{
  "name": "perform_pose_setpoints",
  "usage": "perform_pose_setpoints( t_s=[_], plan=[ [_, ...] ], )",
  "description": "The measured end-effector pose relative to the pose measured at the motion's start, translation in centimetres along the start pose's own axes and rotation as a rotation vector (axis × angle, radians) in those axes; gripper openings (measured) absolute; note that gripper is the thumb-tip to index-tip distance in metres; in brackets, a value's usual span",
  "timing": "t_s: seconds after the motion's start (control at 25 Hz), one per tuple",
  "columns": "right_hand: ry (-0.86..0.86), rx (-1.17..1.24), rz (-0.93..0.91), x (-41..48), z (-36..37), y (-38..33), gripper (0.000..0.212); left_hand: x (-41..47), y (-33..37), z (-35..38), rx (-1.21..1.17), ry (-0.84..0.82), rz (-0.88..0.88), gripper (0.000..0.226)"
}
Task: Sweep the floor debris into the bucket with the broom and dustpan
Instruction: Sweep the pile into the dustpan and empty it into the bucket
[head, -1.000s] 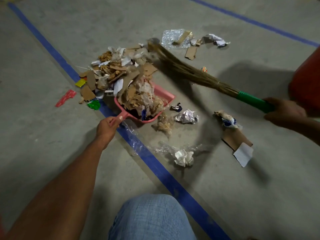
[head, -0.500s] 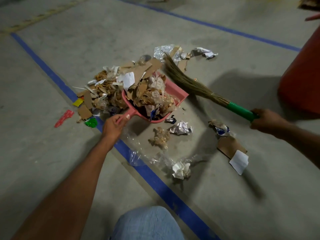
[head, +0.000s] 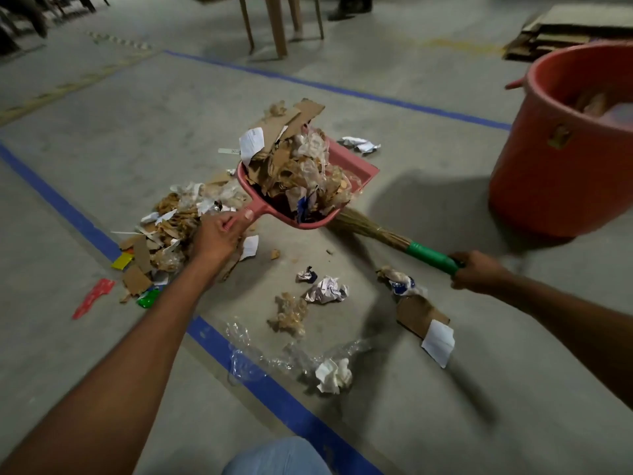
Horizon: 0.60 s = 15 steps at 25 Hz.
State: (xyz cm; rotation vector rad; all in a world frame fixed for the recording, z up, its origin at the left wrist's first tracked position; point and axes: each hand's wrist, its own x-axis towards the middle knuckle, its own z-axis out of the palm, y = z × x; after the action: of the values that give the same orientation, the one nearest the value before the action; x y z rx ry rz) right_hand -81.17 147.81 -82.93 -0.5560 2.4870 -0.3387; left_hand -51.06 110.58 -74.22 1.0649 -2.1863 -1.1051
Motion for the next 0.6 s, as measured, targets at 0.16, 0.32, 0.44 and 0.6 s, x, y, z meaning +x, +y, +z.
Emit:
perform_pose_setpoints(
  t_s=[0.16,0.32,0.44,0.6],
  plan=[
    [-0.049,0.030,0.011,-1.0,-1.1,0.0,0.054,1.5,6.2,1.8,0.006,-0.042,0.110,0.036],
    [-0.015,0.003,-0.017,-1.9,-3.1,-0.3,0.053,2.3,11.1,4.9,-0.017,-0.122,0.179,0.038],
    [-0.005,0.007,-0.009,-2.5,-4.2,0.7,0.051,2.7,14.8,8.4,-0.096,-0.200,0.213,0.041],
    [-0.028,0.037,0.010,-3.5,-5.8,2.2,0.044,2.7,20.1,12.9,-0.152,-0.293,0.251,0.041]
  ],
)
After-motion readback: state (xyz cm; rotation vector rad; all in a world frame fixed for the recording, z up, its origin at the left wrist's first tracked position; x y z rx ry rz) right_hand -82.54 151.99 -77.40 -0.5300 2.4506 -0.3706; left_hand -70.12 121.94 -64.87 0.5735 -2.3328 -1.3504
